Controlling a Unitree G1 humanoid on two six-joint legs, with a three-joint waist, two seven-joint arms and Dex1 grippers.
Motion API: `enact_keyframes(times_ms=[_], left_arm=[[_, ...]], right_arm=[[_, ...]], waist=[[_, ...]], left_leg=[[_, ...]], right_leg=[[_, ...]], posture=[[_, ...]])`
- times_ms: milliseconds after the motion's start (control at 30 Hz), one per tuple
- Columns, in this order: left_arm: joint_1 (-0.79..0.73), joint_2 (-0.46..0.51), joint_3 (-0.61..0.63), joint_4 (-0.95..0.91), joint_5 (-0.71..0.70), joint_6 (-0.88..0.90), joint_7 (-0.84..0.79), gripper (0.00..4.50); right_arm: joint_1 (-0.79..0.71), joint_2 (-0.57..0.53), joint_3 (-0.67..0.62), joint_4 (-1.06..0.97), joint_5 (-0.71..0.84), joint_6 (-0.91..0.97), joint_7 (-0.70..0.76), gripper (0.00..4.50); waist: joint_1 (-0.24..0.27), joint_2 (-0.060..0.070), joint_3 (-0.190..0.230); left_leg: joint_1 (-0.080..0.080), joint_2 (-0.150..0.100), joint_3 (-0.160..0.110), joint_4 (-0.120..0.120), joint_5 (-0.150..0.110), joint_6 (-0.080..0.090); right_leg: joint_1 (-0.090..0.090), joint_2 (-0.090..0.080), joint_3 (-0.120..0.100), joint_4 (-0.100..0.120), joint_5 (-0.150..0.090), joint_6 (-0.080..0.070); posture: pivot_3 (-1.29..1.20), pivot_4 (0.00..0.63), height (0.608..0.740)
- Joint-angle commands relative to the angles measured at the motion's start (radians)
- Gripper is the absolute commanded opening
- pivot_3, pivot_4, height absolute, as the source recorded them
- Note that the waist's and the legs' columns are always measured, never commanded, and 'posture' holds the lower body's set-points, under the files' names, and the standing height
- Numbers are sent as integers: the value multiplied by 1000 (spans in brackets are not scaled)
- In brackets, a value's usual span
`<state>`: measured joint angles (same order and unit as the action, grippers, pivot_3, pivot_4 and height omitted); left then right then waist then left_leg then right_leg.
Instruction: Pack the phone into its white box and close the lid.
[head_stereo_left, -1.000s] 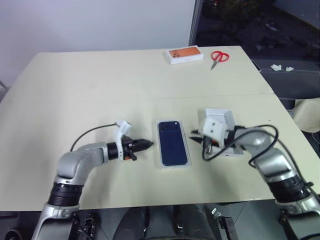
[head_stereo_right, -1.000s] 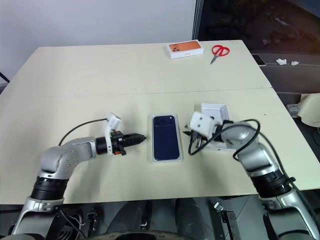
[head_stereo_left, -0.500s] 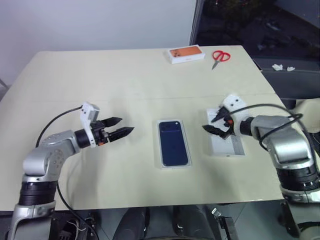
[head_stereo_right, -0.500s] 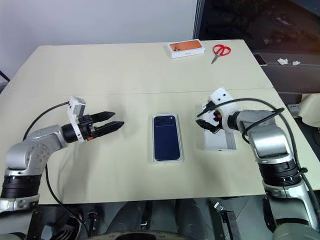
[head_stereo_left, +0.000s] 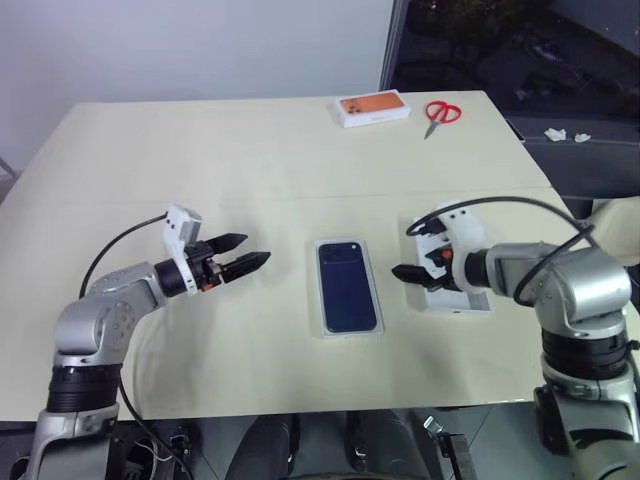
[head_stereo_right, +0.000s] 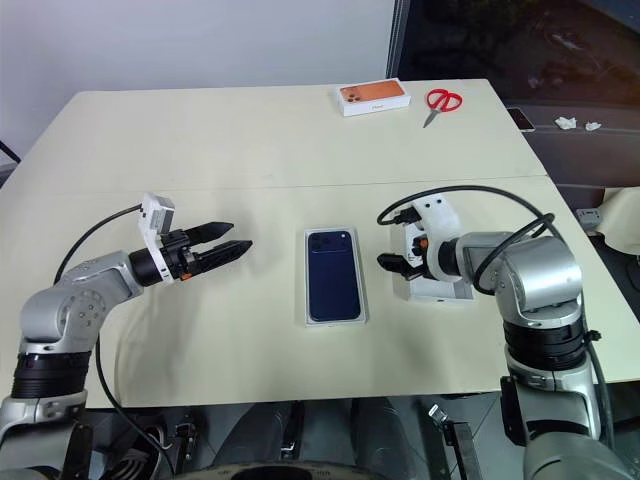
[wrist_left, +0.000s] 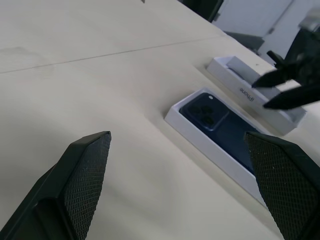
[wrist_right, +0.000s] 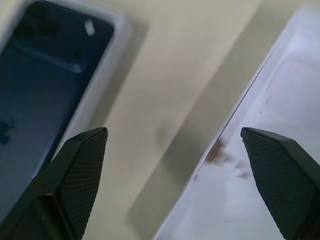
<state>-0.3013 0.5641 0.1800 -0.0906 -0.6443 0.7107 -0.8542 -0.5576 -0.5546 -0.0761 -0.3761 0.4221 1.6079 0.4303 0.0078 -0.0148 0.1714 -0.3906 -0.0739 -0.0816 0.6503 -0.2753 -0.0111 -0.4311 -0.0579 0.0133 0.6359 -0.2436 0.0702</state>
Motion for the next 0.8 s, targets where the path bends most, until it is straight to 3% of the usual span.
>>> enact_keyframes(times_ms=[33, 367, 800], left_arm=[[15, -9, 12, -57, -22, -6, 17, 4464], [15, -26, 7, -66, -23, -5, 36, 4464], [18, -39, 0, -74, -20, -4, 55, 4464]], right_arm=[[-21, -6, -38, 5, 106, 6, -124, 4471], [-91, -136, 50, 107, 421, 6, -378, 4471], [-152, -197, 86, 335, 895, 6, -769, 4471]], waist=[[-1, 0, 0], [-1, 0, 0], [-1, 0, 0]], left_leg=[[0, 0, 0, 0, 0, 0], [0, 0, 0, 0, 0, 0], [0, 0, 1, 1, 0, 1]], right_leg=[[0, 0, 0, 0, 0, 0], [0, 0, 0, 0, 0, 0], [1, 0, 0, 0, 0, 0]], posture=[[0, 150, 740], [0, 150, 740], [0, 150, 740]])
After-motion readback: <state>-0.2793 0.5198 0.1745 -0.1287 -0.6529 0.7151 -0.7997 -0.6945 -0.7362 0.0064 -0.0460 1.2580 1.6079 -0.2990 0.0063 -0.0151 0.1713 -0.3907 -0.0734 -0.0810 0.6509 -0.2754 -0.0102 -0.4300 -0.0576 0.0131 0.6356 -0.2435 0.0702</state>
